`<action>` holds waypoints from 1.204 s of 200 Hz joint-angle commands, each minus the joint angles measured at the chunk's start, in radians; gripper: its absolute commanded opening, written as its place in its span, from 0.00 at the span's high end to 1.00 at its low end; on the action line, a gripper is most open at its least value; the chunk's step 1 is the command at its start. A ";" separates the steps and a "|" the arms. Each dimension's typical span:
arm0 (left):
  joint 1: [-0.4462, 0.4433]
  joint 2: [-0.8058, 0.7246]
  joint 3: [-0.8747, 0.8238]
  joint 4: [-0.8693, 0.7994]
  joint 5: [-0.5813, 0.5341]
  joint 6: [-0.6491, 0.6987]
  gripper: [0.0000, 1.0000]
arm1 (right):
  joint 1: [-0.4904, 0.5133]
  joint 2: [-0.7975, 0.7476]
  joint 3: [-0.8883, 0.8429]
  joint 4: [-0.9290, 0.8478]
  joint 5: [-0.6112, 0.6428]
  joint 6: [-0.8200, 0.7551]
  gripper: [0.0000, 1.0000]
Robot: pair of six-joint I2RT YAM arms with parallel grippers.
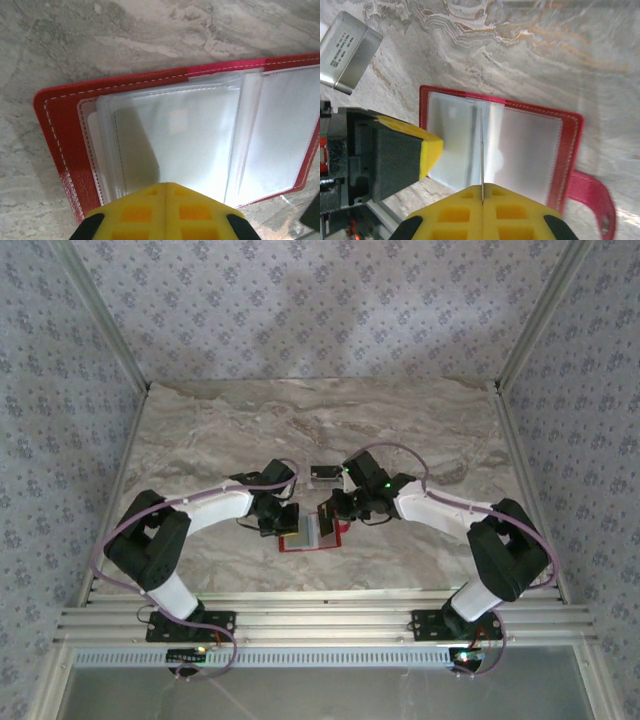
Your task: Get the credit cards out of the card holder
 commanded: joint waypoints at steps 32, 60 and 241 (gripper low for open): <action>-0.002 -0.076 0.035 -0.066 -0.030 0.024 0.98 | -0.012 0.008 0.260 -0.398 0.085 -0.598 0.98; -0.001 -0.090 0.025 -0.078 -0.055 0.027 0.97 | -0.009 0.051 0.365 -0.516 0.127 -0.884 0.99; 0.023 -0.345 -0.154 -0.114 -0.123 -0.028 0.93 | -0.035 0.509 0.921 -0.775 0.290 -1.635 1.00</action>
